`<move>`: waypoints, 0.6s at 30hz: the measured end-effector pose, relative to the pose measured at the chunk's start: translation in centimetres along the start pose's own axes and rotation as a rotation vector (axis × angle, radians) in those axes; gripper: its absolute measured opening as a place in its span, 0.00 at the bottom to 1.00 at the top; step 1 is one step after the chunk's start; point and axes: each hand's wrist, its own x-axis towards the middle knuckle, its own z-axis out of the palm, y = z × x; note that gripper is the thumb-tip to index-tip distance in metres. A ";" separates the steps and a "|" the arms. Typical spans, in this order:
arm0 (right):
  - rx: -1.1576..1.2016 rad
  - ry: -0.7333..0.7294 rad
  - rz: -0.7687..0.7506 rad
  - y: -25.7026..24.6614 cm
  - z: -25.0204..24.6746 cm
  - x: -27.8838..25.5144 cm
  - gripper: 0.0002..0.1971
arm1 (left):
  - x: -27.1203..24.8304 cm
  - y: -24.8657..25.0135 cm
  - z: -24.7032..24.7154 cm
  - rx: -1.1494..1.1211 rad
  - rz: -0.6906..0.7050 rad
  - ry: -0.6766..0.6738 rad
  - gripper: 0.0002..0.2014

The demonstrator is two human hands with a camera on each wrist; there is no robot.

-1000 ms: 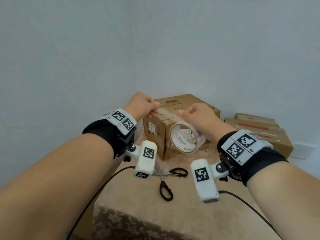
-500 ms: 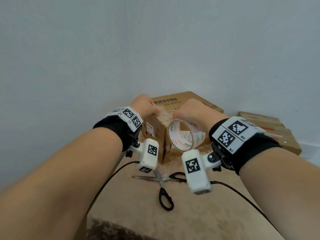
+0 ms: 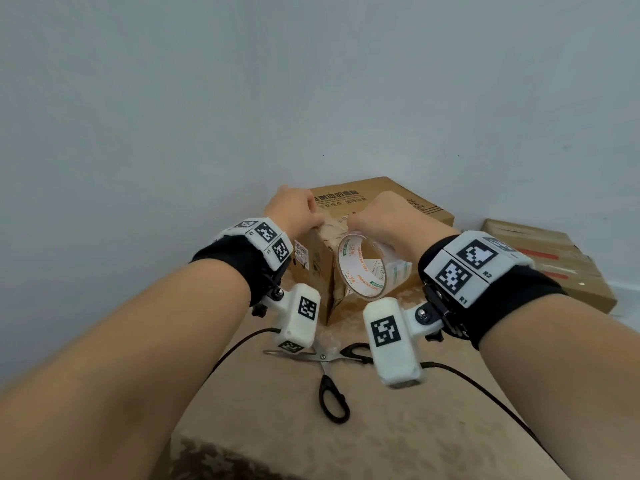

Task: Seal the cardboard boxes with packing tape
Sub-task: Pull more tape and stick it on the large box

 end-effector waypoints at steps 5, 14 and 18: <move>0.067 -0.006 -0.030 0.2 0.9 -0.1 0.17 | -0.8 0.5 1.0 0.260 -0.087 0.095 0.29; 0.085 0.005 -0.040 0.8 1.1 0.0 0.17 | -3.0 -0.9 -0.1 -0.046 0.363 -0.131 0.15; 0.203 0.019 -0.055 1.9 2.1 0.2 0.15 | -3.6 -1.1 0.9 0.188 0.338 -0.275 0.24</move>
